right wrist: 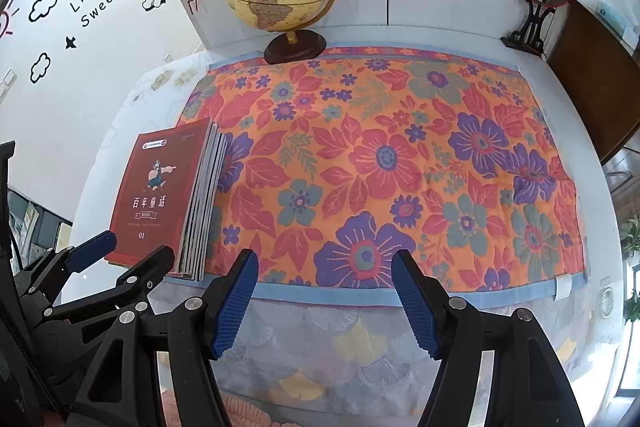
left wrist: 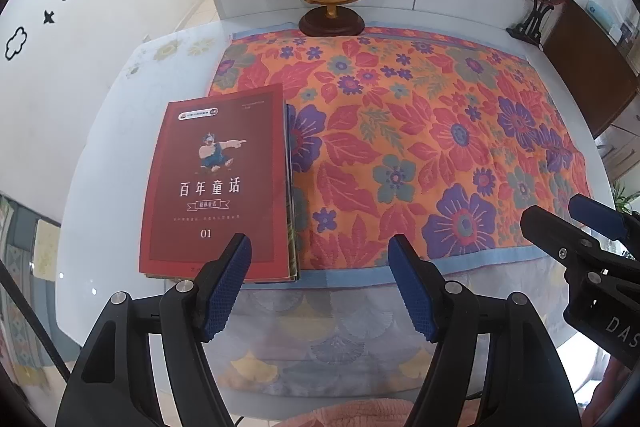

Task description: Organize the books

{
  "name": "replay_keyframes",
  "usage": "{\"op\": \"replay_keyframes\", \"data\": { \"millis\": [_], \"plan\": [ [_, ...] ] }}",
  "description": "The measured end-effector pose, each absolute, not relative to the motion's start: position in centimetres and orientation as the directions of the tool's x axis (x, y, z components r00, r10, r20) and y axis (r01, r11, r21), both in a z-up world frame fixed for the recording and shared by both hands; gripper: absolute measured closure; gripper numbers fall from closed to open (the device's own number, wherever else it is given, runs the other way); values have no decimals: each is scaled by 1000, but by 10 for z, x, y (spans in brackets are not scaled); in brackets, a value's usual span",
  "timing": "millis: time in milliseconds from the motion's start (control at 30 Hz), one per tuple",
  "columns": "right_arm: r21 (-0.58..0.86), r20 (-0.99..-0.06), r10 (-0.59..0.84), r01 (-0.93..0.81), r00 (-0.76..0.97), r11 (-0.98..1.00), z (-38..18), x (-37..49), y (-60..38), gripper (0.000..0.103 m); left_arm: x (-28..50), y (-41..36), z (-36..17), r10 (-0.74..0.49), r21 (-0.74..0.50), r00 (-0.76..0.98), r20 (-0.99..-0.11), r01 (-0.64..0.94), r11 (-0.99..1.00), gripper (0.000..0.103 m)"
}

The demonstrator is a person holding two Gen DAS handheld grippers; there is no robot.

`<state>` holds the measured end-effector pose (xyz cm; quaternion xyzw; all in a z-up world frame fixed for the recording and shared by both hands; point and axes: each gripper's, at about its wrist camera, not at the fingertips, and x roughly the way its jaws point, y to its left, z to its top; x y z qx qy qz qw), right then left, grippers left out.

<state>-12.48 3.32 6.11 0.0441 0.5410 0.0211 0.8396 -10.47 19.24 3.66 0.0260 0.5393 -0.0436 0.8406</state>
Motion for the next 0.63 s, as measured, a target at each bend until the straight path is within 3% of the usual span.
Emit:
{"op": "replay_keyframes", "data": {
  "millis": [633],
  "plan": [
    [59,-933,34,59,359,997,28,-120,-10,35,-91,139,5,-11,56,413,-910,150,987,34]
  ]
}}
